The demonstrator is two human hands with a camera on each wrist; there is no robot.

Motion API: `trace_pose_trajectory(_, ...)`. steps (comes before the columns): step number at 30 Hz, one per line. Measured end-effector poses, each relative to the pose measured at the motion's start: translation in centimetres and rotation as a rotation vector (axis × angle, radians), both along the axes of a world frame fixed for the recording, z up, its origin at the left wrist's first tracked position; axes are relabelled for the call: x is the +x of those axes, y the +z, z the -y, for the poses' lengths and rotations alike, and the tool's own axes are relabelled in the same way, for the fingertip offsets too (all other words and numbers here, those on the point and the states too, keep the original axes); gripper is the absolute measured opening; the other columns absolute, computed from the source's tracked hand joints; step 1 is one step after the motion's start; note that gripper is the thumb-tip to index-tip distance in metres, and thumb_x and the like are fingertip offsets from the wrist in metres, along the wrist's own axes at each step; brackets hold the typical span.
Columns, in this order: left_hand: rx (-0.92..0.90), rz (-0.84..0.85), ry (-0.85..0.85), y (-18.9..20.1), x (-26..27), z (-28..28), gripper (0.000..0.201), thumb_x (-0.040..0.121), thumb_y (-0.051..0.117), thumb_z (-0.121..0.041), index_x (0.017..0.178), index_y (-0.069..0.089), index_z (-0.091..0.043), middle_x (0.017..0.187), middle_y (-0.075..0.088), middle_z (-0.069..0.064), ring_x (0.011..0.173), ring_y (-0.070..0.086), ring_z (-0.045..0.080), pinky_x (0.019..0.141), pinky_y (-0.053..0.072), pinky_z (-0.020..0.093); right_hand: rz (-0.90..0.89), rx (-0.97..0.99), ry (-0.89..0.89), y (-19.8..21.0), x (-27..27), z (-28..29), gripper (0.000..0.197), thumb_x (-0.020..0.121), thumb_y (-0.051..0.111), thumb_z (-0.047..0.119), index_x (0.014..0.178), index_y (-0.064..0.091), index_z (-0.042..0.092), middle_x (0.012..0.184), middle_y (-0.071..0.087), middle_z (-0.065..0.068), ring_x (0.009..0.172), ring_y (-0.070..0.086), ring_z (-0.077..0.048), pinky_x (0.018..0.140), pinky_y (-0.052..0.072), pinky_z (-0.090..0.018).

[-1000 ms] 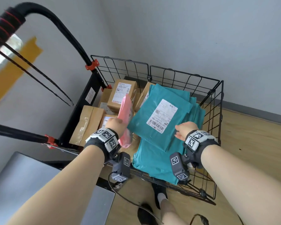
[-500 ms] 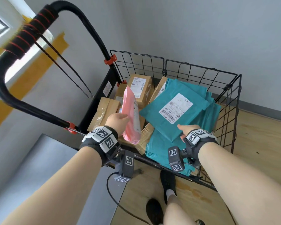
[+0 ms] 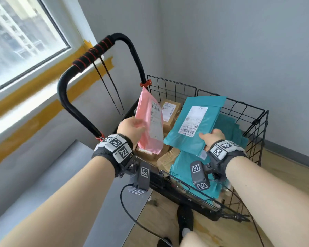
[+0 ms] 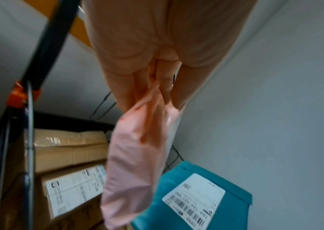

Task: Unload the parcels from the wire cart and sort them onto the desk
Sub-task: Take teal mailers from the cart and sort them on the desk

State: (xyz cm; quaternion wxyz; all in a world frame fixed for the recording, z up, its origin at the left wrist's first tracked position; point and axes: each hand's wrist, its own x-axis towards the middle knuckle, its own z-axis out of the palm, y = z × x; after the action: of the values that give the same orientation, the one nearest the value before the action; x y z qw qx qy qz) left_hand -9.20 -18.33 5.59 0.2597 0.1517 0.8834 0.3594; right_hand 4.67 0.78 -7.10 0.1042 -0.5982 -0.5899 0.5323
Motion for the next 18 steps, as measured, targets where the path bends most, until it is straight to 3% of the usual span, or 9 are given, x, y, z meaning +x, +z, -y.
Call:
trace_pose_trajectory(4, 0.076, -0.017, 0.062, 2.5, 0.9, 5.2, 0.060, 0.070, 0.069, 0.004, 0.126, 0.059, -0.015, 0.125, 0.059, 0.002, 0.112, 0.059, 0.023, 0.099, 0.049, 0.037, -0.112, 0.070, 0.121, 3.1, -2.4, 3.0, 0.012, 0.077, 0.069, 0.014, 0.072, 0.059, 0.014, 0.095, 0.069, -0.014, 0.090, 0.066, -0.034, 0.086, 0.054, -0.050)
trace_pose_trajectory(7, 0.149, -0.057, 0.171, 4.0, 1.8, 9.4, 0.064, 0.067, 0.067, 0.008, 0.126, 0.059, -0.016, 0.123, 0.060, 0.002, 0.110, 0.060, 0.020, 0.095, 0.051, 0.036, -0.173, 0.105, 0.284, 5.7, -4.7, 6.0, 0.004, 0.080, 0.068, 0.009, 0.078, 0.065, 0.010, 0.102, 0.069, -0.019, 0.095, 0.066, -0.036, 0.088, 0.052, -0.051)
trace_pose_trajectory(10, 0.266, -0.077, 0.322, 5.4, 2.9, 13.1, 0.060, 0.070, 0.061, 0.011, 0.125, 0.058, -0.011, 0.120, 0.062, 0.007, 0.103, 0.064, 0.023, 0.087, 0.056, 0.037, -0.227, 0.052, 0.482, 6.6, -7.7, 8.8, 0.017, 0.082, 0.067, 0.010, 0.069, 0.058, 0.016, 0.104, 0.068, -0.020, 0.098, 0.065, -0.037, 0.089, 0.051, -0.053)
trace_pose_trajectory(14, 0.393, -0.064, 0.567, 6.3, 5.7, 17.6, 0.059, 0.067, 0.060, 0.019, 0.119, 0.059, -0.008, 0.113, 0.063, 0.007, 0.107, 0.063, 0.026, 0.093, 0.053, 0.038, -0.335, -0.116, 0.713, 8.1, -9.9, 14.2, 0.009, 0.089, 0.059, 0.006, 0.081, 0.059, 0.010, 0.107, 0.065, -0.022, 0.096, 0.063, -0.037, 0.090, 0.048, -0.059)
trace_pose_trajectory(18, 0.385, -0.027, 0.780, 5.7, 10.0, 21.5, 0.063, 0.065, 0.060, 0.023, 0.119, 0.057, -0.009, 0.114, 0.061, 0.005, 0.107, 0.061, 0.026, 0.085, 0.056, 0.035, -0.378, -0.321, 0.881, 9.4, -8.2, 20.0, 0.010, 0.095, 0.048, 0.002, 0.101, 0.056, -0.001, 0.108, 0.059, -0.021, 0.097, 0.057, -0.035, 0.095, 0.043, -0.061)
